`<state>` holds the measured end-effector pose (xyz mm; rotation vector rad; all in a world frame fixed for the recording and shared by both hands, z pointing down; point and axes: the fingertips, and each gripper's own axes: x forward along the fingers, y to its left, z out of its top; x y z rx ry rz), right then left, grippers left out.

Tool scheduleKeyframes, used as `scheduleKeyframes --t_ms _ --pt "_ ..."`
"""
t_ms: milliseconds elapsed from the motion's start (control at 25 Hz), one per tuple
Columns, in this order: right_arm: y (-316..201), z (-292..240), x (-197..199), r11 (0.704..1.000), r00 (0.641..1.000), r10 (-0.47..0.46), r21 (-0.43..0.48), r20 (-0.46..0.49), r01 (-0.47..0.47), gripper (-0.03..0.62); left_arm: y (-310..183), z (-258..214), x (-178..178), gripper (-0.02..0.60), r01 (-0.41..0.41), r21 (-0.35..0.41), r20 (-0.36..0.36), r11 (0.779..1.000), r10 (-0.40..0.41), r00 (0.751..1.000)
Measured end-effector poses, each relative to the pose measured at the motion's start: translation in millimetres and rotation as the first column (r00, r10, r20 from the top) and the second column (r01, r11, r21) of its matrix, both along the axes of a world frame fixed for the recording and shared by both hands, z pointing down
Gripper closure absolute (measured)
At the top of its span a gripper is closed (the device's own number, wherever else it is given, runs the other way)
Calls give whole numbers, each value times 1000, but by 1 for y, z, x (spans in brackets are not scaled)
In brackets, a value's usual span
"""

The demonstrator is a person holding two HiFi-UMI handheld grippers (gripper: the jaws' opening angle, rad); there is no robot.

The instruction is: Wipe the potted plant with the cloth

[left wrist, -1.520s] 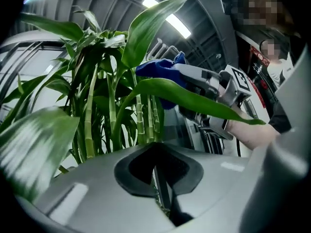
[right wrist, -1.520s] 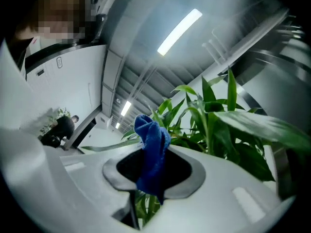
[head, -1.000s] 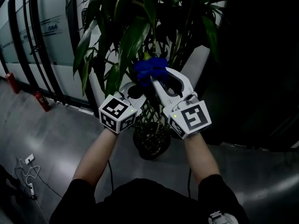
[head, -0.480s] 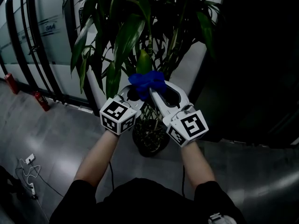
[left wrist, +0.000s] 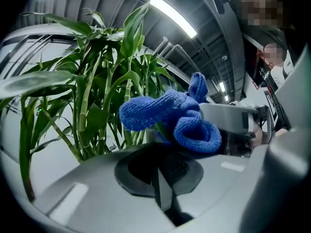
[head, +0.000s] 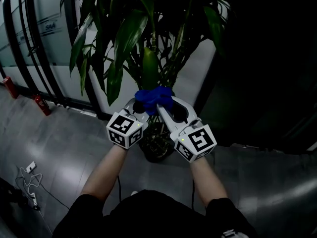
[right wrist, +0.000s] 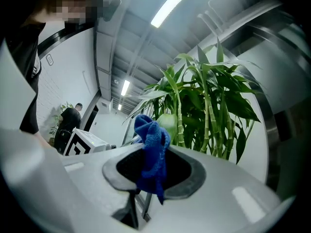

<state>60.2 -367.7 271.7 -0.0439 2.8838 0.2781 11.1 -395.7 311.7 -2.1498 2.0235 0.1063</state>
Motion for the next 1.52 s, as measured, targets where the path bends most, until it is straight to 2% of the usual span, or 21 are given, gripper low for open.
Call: scheduleKeyframes --t_ms 520,640,1120,1280,1520 --pt "0 30 11 998 999 -3 -64 -35 1 490 6 26 5 575 18 -51 -28 999 -19 999" --pt "3 44 16 995 999 -11 -104 -49 6 490 13 41 13 575 23 -74 -49 997 -27 998" --pt "21 67 46 974 997 -78 -212 14 79 490 65 75 34 575 126 -162 -56 979 -137 989" --pt "21 72 58 967 998 -62 -247 32 68 490 78 83 40 575 137 -173 -53 975 -149 987" --pt "26 68 76 974 999 22 -224 28 -15 490 101 76 38 575 108 -147 -63 983 -119 991"
